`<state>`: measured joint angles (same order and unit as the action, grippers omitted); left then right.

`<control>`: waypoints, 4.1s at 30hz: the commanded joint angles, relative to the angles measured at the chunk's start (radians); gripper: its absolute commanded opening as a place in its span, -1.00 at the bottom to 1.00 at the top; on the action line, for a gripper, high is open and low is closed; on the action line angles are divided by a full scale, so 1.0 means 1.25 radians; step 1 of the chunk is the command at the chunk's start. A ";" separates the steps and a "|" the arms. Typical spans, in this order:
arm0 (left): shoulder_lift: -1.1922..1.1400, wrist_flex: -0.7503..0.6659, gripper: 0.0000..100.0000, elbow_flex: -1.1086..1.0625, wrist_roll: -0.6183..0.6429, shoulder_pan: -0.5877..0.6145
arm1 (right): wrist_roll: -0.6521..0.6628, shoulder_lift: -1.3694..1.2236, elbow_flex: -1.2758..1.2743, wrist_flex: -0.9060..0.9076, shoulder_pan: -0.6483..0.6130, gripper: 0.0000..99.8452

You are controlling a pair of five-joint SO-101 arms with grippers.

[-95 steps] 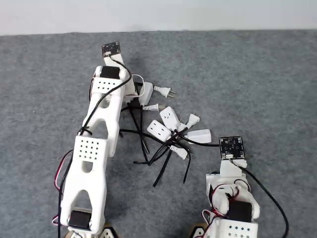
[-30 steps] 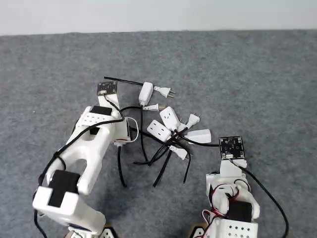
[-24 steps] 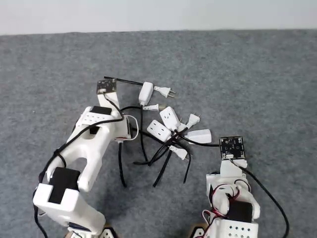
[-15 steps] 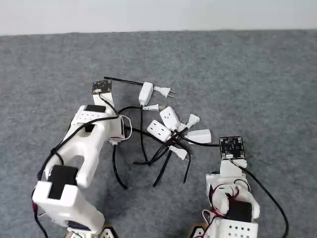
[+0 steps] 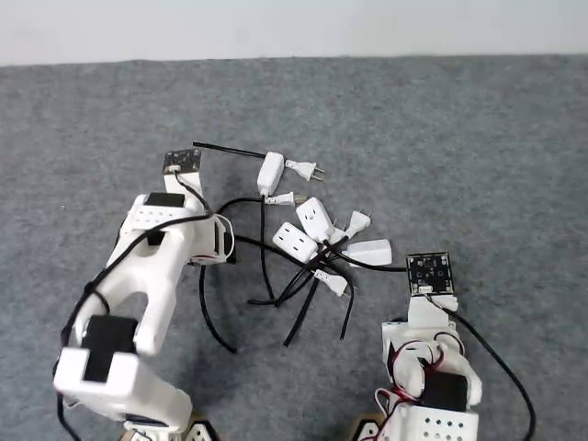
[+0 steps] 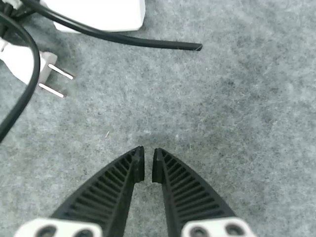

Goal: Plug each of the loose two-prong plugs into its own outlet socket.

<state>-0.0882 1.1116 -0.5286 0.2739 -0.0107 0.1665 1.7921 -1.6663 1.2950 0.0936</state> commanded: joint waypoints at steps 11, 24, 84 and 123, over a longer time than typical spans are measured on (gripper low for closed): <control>0.180 0.020 -0.49 -0.211 -0.042 -0.113 | -0.004 0.008 -0.014 -0.002 0.007 -0.92; 0.182 0.101 -0.49 0.058 -0.047 0.126 | -0.004 0.008 -0.014 -0.002 0.007 -0.92; -0.200 -0.033 -0.97 0.231 0.014 -0.077 | -0.002 0.008 -0.014 -0.002 0.009 -0.92; 0.204 -0.053 -0.97 -0.126 -0.061 0.065 | -0.002 0.008 -0.014 -0.002 0.006 -0.92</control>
<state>0.0176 1.0380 -0.6114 0.2401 0.1028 0.1665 1.7921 -1.6663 1.2950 0.0936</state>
